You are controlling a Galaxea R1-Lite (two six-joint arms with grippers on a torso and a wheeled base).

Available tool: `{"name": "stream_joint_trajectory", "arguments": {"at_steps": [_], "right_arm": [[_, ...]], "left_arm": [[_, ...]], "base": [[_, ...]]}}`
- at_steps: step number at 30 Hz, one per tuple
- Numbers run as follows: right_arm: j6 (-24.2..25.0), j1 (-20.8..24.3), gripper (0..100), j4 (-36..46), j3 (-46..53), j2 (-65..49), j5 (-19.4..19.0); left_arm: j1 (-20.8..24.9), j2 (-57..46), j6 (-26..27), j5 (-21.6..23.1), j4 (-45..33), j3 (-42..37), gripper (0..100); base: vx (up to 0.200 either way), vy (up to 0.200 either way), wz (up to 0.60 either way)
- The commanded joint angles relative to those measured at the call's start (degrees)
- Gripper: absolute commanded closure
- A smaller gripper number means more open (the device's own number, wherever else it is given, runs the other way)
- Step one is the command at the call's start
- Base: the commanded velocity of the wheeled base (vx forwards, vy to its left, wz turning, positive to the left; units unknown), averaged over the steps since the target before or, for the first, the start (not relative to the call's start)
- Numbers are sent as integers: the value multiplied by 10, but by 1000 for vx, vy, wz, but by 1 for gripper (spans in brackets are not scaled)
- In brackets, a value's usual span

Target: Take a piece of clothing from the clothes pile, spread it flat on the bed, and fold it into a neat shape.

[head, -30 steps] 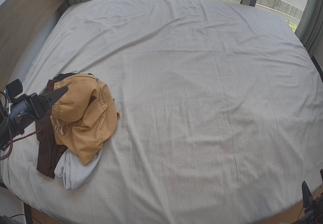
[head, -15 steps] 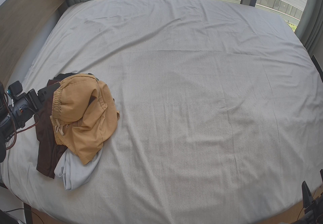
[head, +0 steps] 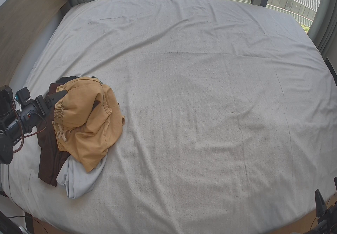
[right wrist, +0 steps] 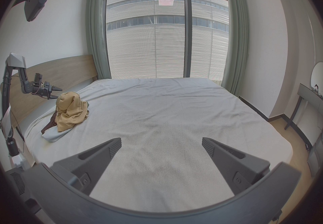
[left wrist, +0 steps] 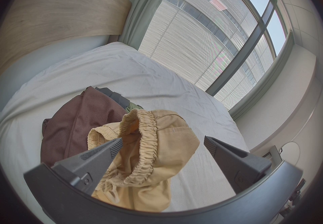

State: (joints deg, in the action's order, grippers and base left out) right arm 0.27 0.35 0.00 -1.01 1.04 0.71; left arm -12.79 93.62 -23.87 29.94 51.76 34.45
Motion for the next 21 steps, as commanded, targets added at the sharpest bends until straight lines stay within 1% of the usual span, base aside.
{"name": "stream_joint_trajectory", "arguments": {"at_steps": [1,4,7,8,9,14,17,21], "right_arm": [[0,0,0,0,10,-7,0],[0,0,0,0,10,-7,0],[1,0,0,0,10,-7,0],[1,0,0,0,10,-7,0],[1,0,0,0,10,-7,0],[1,0,0,0,10,-7,0],[1,0,0,0,10,-7,0],[1,0,0,0,10,-7,0]], "left_arm": [[2,35,-3,0,16,8,0],[5,68,-17,-1,72,10,0],[8,77,-39,-3,101,9,0],[8,77,-39,-3,101,9,0],[18,82,-50,-5,111,5,0],[41,95,-50,-8,113,8,0],[44,105,-55,-15,116,14,0],[43,120,-78,-15,139,29,0]], "base": [[0,0,0],[0,0,0],[0,0,0],[0,0,0],[0,0,0],[0,0,0],[0,0,0],[0,0,0]]}}
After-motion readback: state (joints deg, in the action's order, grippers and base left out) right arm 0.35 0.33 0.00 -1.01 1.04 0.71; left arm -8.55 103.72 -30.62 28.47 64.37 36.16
